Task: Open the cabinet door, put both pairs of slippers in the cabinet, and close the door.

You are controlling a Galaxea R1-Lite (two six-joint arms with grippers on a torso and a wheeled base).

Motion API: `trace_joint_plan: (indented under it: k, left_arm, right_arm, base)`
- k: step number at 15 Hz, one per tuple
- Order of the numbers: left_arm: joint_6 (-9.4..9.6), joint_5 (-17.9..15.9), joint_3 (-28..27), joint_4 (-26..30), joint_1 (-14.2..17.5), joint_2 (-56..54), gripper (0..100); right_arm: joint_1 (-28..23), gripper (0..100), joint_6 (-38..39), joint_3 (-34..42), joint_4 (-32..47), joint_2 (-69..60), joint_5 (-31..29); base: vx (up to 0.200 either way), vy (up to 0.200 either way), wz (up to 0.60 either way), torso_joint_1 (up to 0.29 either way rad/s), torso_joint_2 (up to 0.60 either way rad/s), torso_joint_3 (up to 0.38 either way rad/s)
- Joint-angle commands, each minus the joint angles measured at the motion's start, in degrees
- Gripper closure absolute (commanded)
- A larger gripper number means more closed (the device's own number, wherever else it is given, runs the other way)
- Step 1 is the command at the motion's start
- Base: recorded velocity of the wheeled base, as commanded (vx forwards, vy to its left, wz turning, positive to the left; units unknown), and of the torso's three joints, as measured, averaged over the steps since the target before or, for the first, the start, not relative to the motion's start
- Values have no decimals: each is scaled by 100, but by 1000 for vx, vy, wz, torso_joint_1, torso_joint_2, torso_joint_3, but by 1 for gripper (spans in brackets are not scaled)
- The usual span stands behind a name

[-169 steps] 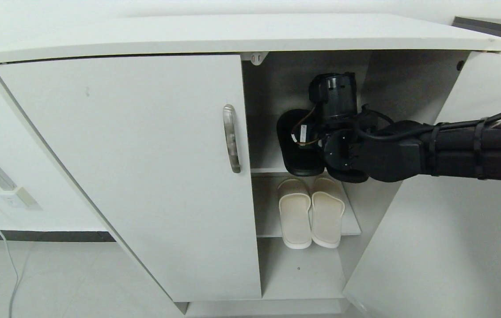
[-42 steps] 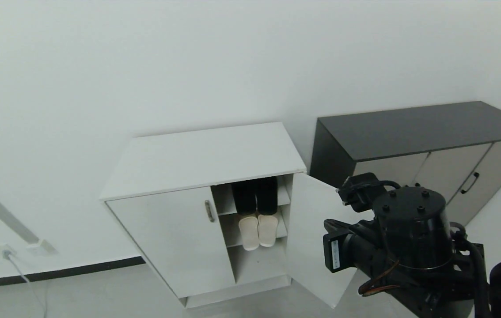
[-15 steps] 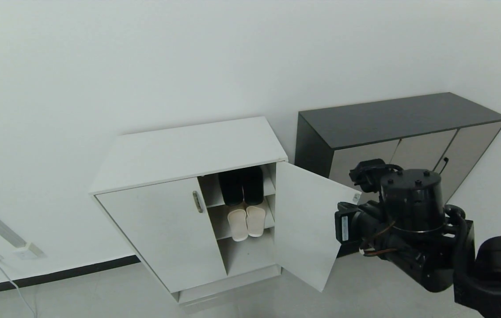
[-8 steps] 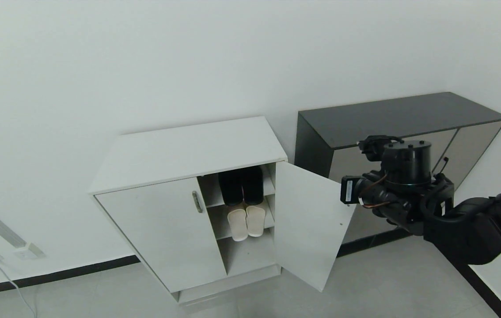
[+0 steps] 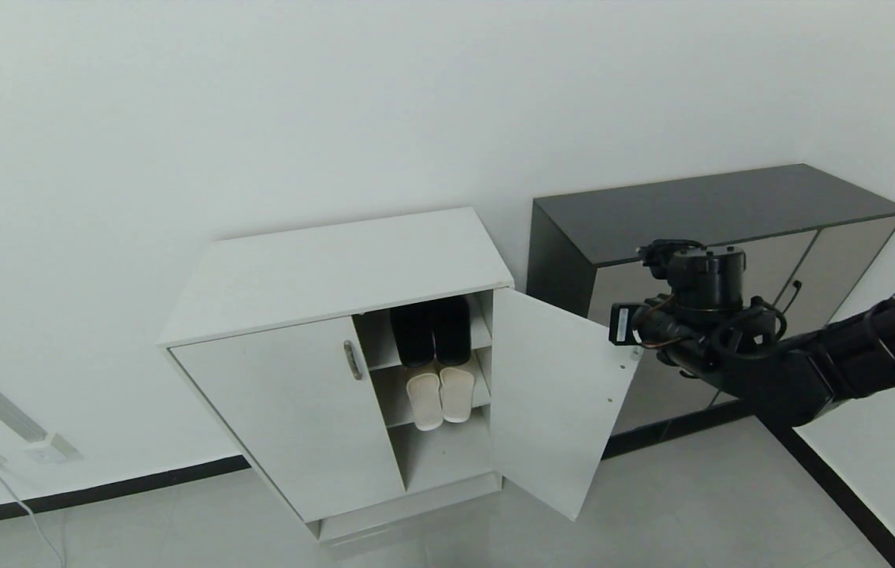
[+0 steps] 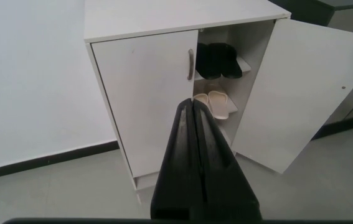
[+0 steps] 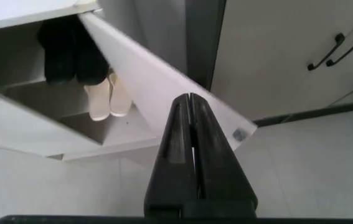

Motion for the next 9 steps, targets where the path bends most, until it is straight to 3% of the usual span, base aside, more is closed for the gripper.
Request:
trace_joint_plan:
  k: [1, 9]
  left_arm:
    - [2, 4, 5, -1, 0, 7, 100]
    - [2, 4, -4, -1, 0, 7, 100]
  right_arm:
    - [-208, 100, 2, -317, 1, 462, 108]
    - [-498, 100, 20, -1072, 80, 1262, 284]
  base:
    - [0, 0, 0, 0, 0, 0]
    - [0, 0, 0, 0, 0, 0]
